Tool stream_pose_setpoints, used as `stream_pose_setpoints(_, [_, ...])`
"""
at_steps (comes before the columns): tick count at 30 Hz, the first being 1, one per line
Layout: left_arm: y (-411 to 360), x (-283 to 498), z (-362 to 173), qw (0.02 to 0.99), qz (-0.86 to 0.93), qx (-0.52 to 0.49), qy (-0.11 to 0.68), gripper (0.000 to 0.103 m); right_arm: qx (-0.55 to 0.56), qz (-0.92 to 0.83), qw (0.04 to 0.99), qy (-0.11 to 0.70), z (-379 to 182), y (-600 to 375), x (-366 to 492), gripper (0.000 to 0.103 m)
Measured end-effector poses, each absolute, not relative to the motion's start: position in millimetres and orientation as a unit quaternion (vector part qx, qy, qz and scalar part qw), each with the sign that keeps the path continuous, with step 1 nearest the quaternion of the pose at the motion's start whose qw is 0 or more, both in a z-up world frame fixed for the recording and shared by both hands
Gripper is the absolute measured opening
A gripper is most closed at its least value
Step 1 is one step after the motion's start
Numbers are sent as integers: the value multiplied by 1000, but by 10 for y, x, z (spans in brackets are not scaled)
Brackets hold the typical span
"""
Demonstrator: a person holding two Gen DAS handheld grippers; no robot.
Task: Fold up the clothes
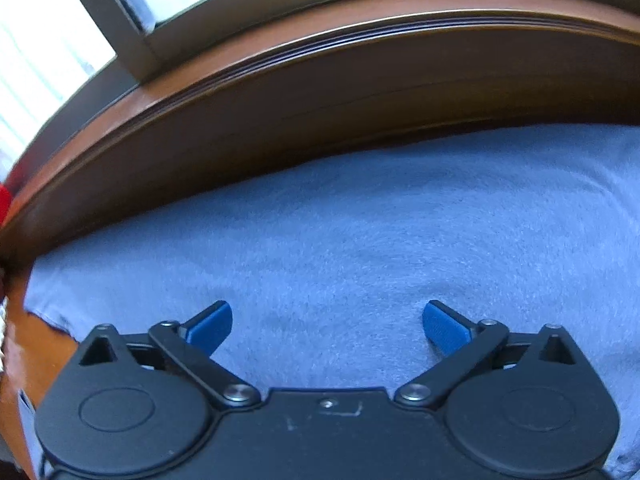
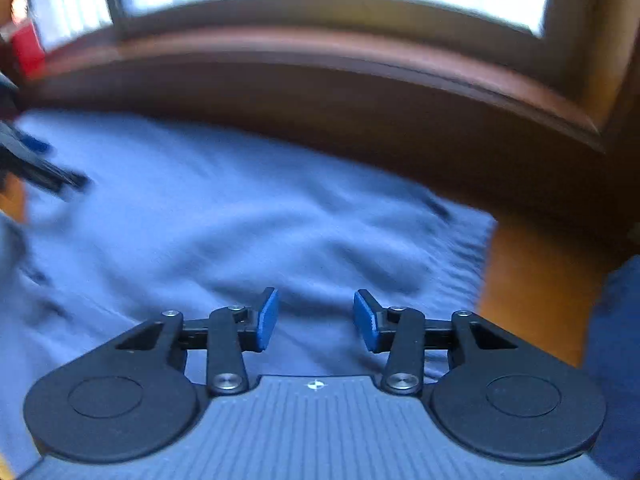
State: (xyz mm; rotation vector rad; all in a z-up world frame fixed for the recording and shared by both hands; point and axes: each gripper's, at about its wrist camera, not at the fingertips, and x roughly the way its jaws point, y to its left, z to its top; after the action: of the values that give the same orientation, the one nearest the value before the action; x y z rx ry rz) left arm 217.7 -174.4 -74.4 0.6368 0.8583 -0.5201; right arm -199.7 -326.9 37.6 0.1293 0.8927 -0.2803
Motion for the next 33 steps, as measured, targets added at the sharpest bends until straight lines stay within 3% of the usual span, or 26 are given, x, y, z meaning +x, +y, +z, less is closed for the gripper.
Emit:
stream_pose_setpoints(10, [-1793,1909,-746,833,-256,340,353,101,23,-210,880,426,310,-3344,-2275,51])
stream_pose_setpoints(16, [-1614,1681,-580,836,-301,304,344,97,-12,-215,904,370,708,-2874,-2610,71])
stream_pose_setpoints(24, [-1191,801,-267,863,-288,284,303,98,-107,-137,920,352,678,-2392,-3114,72])
stream_pose_setpoints(33, [-1032,-295,-446,855,-261,287,344,98,-230,-30,897,376,599,-2323,-3931,72])
